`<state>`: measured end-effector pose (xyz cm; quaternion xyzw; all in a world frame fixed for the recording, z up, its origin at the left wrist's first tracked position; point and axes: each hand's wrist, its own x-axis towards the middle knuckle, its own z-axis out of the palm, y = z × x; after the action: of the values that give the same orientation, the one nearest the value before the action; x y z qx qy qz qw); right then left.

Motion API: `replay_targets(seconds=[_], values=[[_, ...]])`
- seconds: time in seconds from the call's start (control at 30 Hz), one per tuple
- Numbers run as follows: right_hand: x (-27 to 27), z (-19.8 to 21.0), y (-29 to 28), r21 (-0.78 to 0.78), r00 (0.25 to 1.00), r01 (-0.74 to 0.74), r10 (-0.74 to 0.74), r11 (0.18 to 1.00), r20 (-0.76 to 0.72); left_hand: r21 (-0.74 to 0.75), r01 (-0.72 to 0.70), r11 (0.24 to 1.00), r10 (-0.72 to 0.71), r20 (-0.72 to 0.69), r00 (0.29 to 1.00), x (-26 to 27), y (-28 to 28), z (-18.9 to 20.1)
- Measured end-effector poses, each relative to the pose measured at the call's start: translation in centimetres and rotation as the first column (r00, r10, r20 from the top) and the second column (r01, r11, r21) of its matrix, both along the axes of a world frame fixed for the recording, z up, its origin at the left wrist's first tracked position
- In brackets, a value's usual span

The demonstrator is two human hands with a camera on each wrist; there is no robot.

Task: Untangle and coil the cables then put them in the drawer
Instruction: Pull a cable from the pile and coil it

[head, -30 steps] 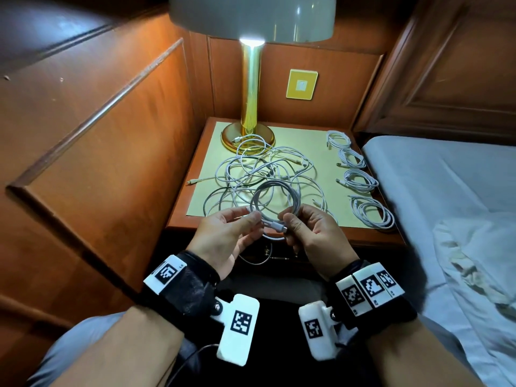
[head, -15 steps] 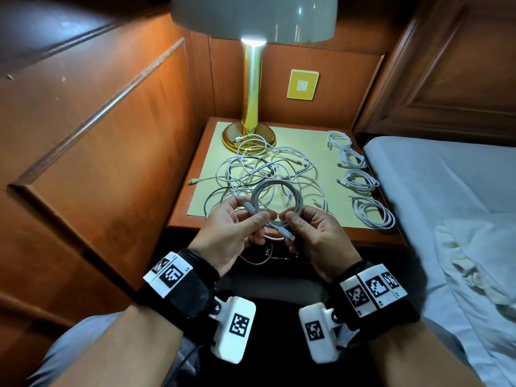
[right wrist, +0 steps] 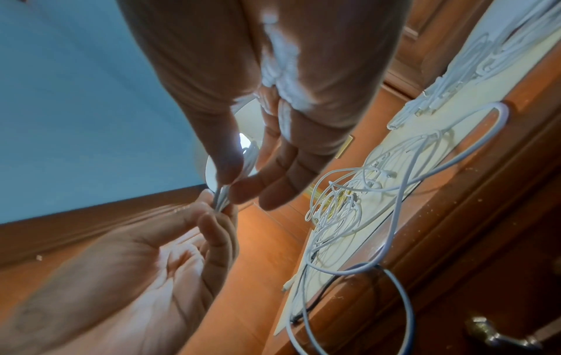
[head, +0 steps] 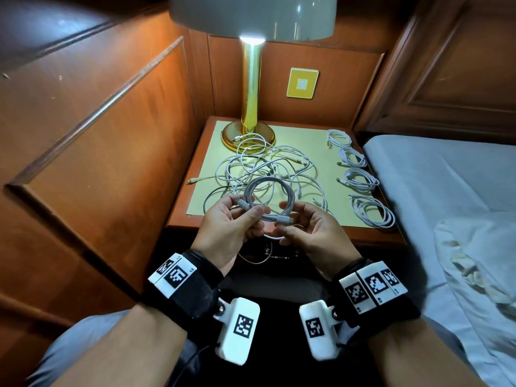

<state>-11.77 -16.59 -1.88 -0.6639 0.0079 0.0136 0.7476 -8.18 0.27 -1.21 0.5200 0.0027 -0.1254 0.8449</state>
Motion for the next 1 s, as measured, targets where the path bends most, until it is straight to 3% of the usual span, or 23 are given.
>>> replay_targets(seconds=[0.17,0.4,0.8,1.0], values=[[-0.2,0.6,-0.2,0.190,0.998,-0.038,0.045,0.981,-0.035,0.000,-0.015,1.000,0.015,0.011,1.000,0.0,-0.1,0.1],[-0.1,0.0,-0.4,0.174,0.998,0.057,-0.053,0.983,-0.031,0.017,-0.028,0.999,0.028,0.004,1.000,-0.3,-0.6,0.0],[0.2,0.6,-4.3,0.142,0.971,0.233,-0.222,0.962,-0.090,0.074,0.091,0.993,-0.091,-0.012,0.996,-0.1,-3.1,0.0],[0.0,0.6,-8.4,0.021,0.921,0.387,-0.385,0.922,-0.065,0.337,0.148,0.930,-0.166,0.026,0.986,1.5,-6.9,-0.4]])
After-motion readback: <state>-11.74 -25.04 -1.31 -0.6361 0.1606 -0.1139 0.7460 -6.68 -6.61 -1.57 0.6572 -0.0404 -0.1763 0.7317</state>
